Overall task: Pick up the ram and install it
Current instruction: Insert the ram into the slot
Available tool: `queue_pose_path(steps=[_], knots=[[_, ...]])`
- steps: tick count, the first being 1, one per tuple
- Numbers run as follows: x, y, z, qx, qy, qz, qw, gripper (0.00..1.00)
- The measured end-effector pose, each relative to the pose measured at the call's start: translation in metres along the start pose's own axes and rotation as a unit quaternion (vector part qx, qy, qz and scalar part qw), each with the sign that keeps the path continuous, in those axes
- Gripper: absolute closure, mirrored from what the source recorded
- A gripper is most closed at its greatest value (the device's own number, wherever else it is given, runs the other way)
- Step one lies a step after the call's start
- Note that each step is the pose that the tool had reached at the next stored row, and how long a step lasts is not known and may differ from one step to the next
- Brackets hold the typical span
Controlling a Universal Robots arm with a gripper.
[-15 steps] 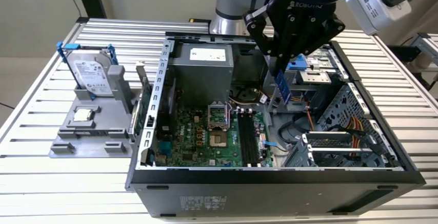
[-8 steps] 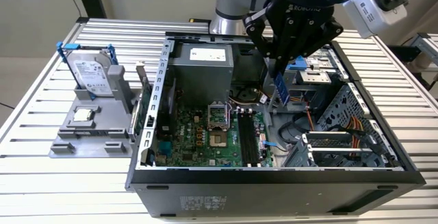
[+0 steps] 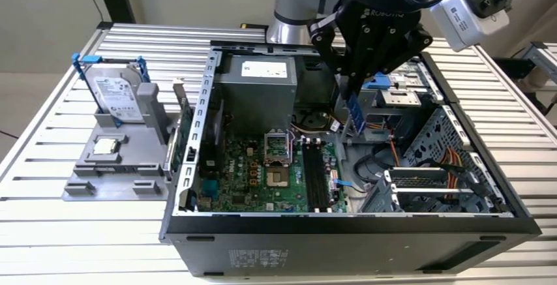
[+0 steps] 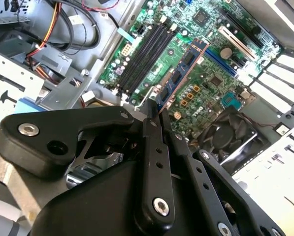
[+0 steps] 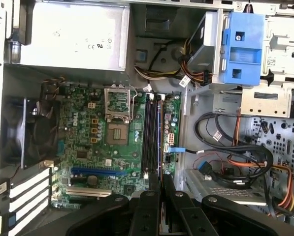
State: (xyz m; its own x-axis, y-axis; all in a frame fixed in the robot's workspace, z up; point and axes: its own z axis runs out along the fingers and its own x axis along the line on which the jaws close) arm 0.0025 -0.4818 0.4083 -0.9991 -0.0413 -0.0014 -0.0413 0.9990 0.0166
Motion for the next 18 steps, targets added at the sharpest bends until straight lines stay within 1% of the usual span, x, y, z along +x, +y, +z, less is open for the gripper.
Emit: queue_pose_path(steps=[7, 18], knots=[[0.0000, 0.0005, 0.0043, 0.0001, -0.0002, 0.014, 0.9999, 1.00], [0.0000, 0.0009, 0.0137, 0.0001, -0.0002, 0.015, 0.9999, 1.00]])
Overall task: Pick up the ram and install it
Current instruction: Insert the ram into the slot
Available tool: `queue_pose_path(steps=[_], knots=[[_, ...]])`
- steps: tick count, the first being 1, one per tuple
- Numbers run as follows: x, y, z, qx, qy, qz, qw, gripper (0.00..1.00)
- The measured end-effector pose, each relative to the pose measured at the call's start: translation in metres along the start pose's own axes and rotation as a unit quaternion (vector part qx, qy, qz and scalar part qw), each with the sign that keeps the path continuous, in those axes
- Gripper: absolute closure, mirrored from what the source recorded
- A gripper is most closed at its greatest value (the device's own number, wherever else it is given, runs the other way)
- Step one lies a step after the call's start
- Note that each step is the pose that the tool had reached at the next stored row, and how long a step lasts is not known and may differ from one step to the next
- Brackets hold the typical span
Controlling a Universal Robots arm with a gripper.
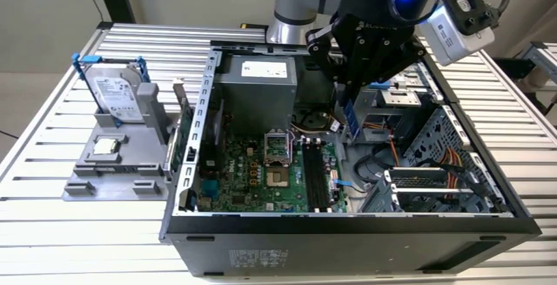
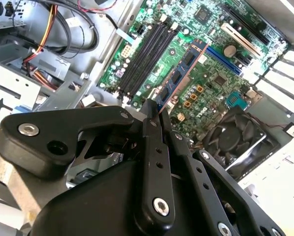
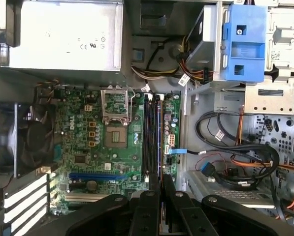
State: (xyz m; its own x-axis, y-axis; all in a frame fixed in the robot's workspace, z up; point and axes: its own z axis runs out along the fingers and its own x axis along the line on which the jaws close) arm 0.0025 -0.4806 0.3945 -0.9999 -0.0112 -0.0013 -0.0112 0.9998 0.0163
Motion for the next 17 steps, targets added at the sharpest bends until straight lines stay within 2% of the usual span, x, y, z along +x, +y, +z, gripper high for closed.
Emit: queue_pose_path(steps=[11, 17], knots=[[0.0000, 0.0002, 0.0092, -0.0001, 0.0000, 0.000, 1.0000, 1.00], [0.0000, 0.0001, 0.0120, 0.0000, 0.0000, 0.000, 1.0000, 1.00]])
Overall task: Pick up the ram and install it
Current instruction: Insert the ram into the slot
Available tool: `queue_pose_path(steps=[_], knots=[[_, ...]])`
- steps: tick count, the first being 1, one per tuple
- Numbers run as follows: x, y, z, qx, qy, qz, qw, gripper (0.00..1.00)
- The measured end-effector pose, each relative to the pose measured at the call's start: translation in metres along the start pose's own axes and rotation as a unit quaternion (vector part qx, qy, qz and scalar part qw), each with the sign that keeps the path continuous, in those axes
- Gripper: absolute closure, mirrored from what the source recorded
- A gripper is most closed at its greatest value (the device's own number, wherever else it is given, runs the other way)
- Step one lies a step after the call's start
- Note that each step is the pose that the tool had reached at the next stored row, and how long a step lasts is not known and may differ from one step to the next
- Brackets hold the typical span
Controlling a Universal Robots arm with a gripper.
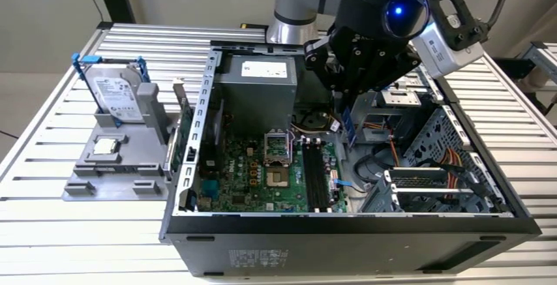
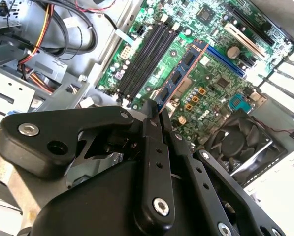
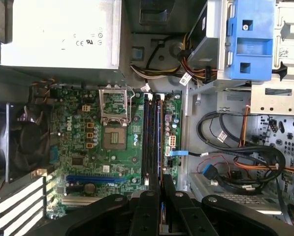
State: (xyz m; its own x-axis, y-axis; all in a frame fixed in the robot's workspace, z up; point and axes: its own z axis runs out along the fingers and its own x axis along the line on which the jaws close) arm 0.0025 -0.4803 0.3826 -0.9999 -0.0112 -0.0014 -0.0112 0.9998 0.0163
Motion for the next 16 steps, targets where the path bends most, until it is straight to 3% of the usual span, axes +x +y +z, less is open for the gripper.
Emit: queue_pose_path(steps=[16], knots=[[0.0000, 0.0003, 0.0049, -0.0004, 0.0000, 0.000, 1.0000, 1.00]])
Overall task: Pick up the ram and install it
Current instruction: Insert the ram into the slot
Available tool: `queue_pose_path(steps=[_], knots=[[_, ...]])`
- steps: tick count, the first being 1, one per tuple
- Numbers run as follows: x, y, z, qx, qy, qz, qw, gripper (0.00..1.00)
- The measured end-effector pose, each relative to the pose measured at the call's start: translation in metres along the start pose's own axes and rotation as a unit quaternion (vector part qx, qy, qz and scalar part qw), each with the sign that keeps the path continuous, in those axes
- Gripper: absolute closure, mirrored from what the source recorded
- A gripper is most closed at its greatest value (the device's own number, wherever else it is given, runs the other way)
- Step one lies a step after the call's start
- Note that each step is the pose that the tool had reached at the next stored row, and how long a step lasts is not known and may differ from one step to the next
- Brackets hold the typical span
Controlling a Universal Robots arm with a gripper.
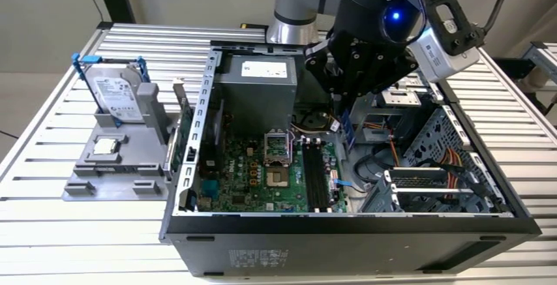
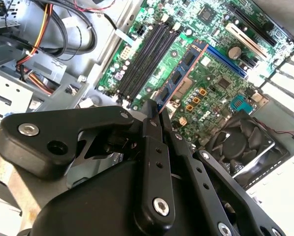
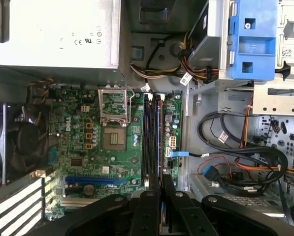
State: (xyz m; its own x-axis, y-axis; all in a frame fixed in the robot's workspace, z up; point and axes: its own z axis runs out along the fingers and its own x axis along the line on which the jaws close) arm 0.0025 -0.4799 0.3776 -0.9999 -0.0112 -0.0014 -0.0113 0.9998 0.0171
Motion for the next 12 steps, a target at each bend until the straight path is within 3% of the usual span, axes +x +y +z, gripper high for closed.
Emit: queue_pose_path(steps=[12], knots=[[0.0000, 0.0000, 0.0048, 0.0001, 0.0000, 0.000, 1.0000, 1.00]])
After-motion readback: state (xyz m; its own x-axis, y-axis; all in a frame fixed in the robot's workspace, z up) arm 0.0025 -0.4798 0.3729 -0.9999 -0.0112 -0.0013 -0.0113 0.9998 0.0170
